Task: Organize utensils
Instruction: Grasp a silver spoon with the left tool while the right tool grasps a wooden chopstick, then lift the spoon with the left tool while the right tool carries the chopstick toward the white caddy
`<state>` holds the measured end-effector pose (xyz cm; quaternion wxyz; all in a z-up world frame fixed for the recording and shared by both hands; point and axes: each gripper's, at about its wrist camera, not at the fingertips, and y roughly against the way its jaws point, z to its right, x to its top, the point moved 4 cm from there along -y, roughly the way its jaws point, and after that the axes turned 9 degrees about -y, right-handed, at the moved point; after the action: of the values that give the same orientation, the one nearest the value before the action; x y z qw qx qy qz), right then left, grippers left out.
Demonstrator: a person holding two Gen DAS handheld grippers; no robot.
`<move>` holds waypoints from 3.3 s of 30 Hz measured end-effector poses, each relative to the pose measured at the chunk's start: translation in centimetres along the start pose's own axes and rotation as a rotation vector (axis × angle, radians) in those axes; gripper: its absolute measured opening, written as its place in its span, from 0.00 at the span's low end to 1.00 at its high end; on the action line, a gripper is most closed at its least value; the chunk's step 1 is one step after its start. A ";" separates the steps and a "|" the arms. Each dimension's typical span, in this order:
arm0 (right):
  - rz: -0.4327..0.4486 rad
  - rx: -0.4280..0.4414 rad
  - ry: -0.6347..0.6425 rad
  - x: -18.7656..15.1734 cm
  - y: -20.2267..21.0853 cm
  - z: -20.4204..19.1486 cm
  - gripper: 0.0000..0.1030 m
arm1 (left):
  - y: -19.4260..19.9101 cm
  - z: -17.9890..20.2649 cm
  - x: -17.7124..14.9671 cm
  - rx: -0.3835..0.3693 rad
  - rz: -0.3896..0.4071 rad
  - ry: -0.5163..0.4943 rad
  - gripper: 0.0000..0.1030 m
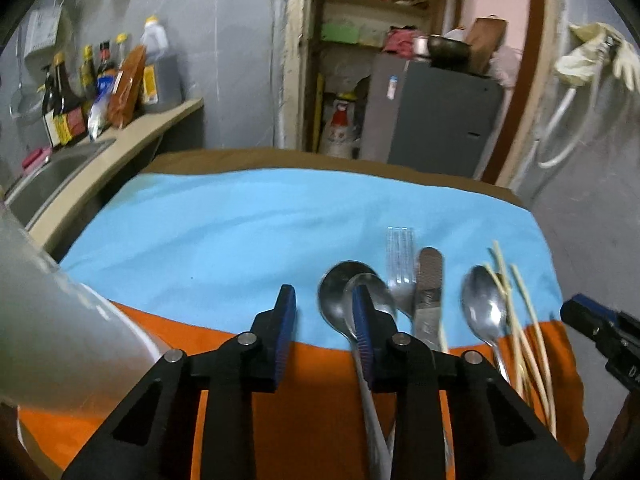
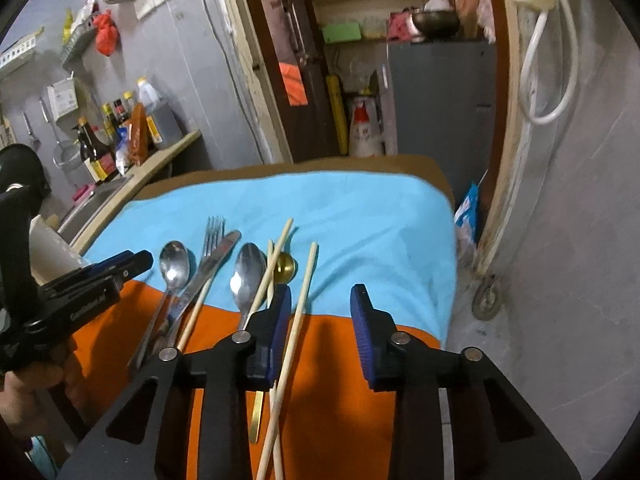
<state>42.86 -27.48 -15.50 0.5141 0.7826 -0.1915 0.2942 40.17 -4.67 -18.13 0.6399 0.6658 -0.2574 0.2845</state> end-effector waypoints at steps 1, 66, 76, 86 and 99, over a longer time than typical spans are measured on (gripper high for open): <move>-0.010 0.005 -0.005 0.0 -0.4 0.1 0.22 | -0.4 -0.3 0.0 -0.002 -0.007 0.011 0.22; 0.601 0.587 -0.087 9.4 7.0 -29.1 0.03 | 23.5 -22.3 6.4 0.309 0.504 0.060 0.00; 0.717 0.440 0.020 5.5 4.2 -31.3 0.03 | 18.4 -25.1 2.9 0.400 0.526 0.023 0.00; 0.759 0.313 0.130 3.3 3.5 -32.2 0.03 | 16.4 -24.3 0.8 0.447 0.537 0.001 0.00; 0.657 0.339 0.113 1.7 2.3 -30.8 0.05 | 17.5 -23.9 0.2 0.120 0.515 0.031 0.07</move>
<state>34.59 -0.14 -3.59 0.2652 0.7361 -0.3523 0.5136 26.74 18.31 -5.15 0.5097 0.6108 -0.3910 0.4629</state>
